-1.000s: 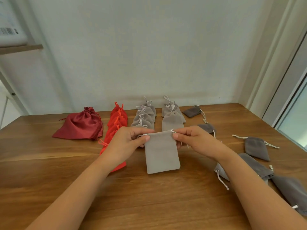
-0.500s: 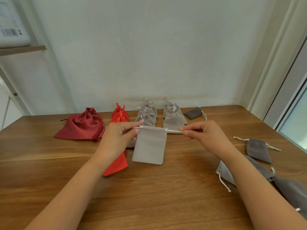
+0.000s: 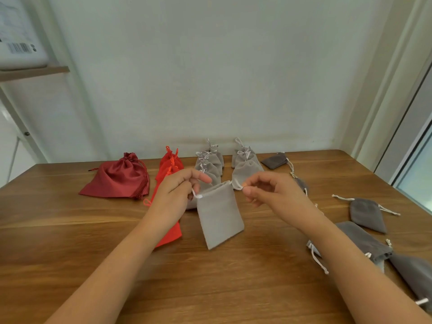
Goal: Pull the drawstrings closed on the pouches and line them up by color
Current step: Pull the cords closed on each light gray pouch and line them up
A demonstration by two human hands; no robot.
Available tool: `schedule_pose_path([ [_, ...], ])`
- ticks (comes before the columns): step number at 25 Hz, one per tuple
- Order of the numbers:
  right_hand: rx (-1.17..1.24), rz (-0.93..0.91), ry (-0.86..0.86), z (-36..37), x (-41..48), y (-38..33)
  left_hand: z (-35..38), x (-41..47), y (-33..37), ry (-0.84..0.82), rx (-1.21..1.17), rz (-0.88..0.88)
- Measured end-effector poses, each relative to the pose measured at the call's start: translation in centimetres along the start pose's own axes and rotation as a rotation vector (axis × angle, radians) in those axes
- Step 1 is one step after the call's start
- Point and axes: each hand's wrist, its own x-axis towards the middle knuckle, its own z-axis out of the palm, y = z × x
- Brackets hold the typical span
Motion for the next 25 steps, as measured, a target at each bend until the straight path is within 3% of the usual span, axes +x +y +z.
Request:
schedule_pose_path([
  [4,-0.081,-0.084,-0.080,1.7,-0.7,-1.2,1.3,-1.1,1.5,-0.016,-0.006,-0.005],
  [8,-0.148,-0.151,-0.060,1.6,-1.0,-1.8,1.5,-1.3,0.8,-0.142,0.232,0.109],
  [12,-0.164,-0.142,-0.018,1.3,-1.0,-1.8,1.9,-1.3,0.4,-0.207,0.082,0.116],
  [19,0.351,-0.001,0.060,1.7,-0.3,-1.6,2.3,-1.4,0.9,-0.098,-0.232,-0.024],
  [25,0.435,0.012,0.067,2.4,-0.6,-2.1,2.4,-1.6,1.1,-0.090,-0.232,-0.021],
])
